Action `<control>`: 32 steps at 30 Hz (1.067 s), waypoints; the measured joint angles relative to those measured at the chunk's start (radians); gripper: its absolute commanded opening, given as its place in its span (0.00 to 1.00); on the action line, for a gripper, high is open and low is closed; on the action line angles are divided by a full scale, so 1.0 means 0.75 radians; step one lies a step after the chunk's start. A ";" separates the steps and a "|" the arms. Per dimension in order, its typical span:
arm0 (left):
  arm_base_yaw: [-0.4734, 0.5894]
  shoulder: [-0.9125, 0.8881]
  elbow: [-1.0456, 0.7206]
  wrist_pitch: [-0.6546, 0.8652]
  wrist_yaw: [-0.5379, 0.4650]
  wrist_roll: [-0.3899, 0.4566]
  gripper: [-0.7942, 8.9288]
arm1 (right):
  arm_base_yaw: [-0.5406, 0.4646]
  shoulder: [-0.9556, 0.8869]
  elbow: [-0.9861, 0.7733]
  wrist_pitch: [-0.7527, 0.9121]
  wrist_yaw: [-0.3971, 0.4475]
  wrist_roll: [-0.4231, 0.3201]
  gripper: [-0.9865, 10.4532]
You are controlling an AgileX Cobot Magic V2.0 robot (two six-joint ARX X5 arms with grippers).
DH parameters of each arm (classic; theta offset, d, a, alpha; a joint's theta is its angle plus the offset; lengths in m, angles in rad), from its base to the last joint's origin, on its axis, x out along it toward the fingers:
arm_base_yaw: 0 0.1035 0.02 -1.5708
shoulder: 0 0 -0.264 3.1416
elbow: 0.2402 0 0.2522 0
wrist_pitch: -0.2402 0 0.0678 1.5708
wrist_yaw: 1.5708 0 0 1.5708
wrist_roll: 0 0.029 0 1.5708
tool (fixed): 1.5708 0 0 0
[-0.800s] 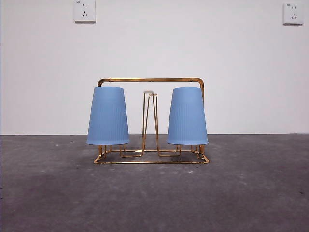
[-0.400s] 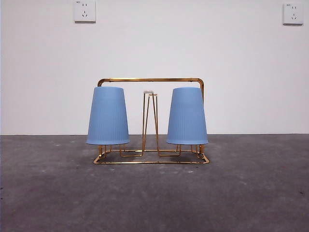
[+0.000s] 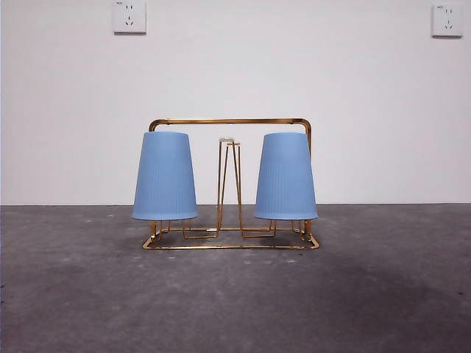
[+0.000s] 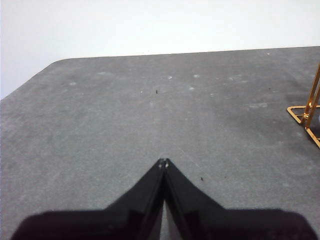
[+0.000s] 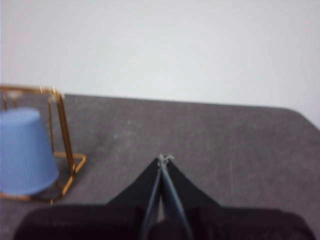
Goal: Pick up cup 1,put cup 1 in the cup rack,pick up cup 2,put cup 2 in the cup rack
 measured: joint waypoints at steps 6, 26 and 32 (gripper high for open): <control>0.000 0.000 0.000 0.001 0.000 0.000 0.08 | 0.000 -0.132 -0.192 0.006 0.000 0.000 0.09; 0.000 0.011 0.000 0.000 0.000 0.000 0.08 | 0.000 -0.132 -0.264 -0.037 0.001 0.001 0.09; 0.000 0.015 0.000 0.001 0.000 0.000 0.08 | 0.000 -0.132 -0.264 -0.037 0.001 0.001 0.09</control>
